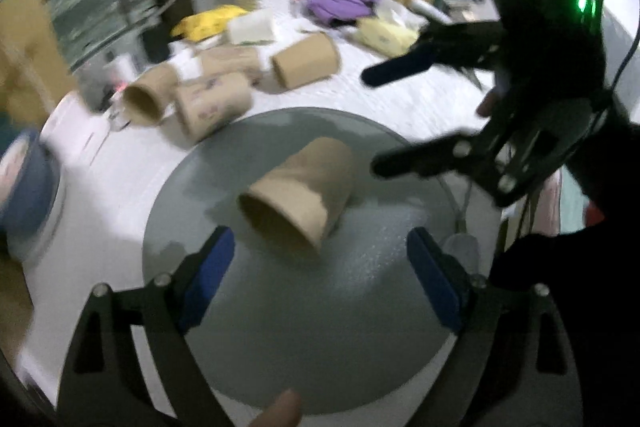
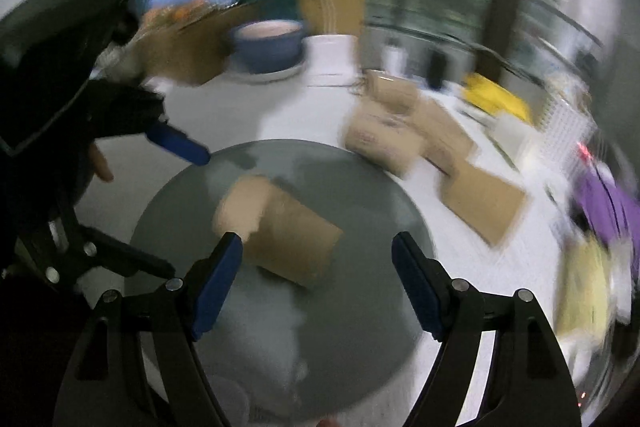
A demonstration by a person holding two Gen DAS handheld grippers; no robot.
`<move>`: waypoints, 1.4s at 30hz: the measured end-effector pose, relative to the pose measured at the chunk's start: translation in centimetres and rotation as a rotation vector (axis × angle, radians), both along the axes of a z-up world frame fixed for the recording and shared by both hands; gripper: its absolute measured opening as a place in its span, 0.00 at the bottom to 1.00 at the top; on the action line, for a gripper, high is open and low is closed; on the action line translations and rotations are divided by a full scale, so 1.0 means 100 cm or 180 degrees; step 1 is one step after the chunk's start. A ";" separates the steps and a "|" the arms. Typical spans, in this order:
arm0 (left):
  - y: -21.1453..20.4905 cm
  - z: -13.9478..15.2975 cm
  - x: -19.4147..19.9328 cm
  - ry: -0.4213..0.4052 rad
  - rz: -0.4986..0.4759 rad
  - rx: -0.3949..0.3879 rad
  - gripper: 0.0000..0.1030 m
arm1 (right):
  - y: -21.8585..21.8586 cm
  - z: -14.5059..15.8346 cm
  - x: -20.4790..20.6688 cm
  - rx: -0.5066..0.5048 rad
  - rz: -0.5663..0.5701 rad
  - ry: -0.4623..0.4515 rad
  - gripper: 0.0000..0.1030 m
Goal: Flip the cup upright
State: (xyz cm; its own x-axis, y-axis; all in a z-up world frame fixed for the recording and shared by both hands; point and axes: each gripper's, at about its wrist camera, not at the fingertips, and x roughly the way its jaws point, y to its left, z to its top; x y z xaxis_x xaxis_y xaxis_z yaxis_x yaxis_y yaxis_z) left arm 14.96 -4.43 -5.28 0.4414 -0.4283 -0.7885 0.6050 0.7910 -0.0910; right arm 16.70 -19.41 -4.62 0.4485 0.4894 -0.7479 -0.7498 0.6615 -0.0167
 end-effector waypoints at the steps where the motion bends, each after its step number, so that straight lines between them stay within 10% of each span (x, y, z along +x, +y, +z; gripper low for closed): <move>1: 0.007 0.000 -0.003 0.0010 0.0093 -0.0079 0.87 | 0.016 -0.002 0.004 -0.0095 0.0232 -0.0003 0.78; 15: 0.135 -0.024 -0.056 0.0006 0.1655 -0.1067 0.87 | 0.103 -0.039 0.022 -0.1204 0.1275 0.0101 0.78; 29: 0.153 -0.050 -0.077 0.0033 0.1832 -0.1363 0.87 | 0.158 -0.073 0.027 -0.2436 0.1783 0.0109 0.78; 42: 0.158 -0.055 -0.074 0.0074 0.1829 -0.1425 0.87 | 0.177 -0.086 0.042 -0.2841 0.1955 0.0008 0.66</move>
State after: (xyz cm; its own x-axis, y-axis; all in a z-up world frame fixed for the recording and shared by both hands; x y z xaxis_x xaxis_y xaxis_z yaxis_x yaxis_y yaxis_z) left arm 7.52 11.39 -10.76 0.6789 -0.4177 -0.6039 0.0994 0.8671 -0.4880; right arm 20.88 -1.69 -13.21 0.3104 -0.0916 -0.9462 -0.9495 -0.0773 -0.3040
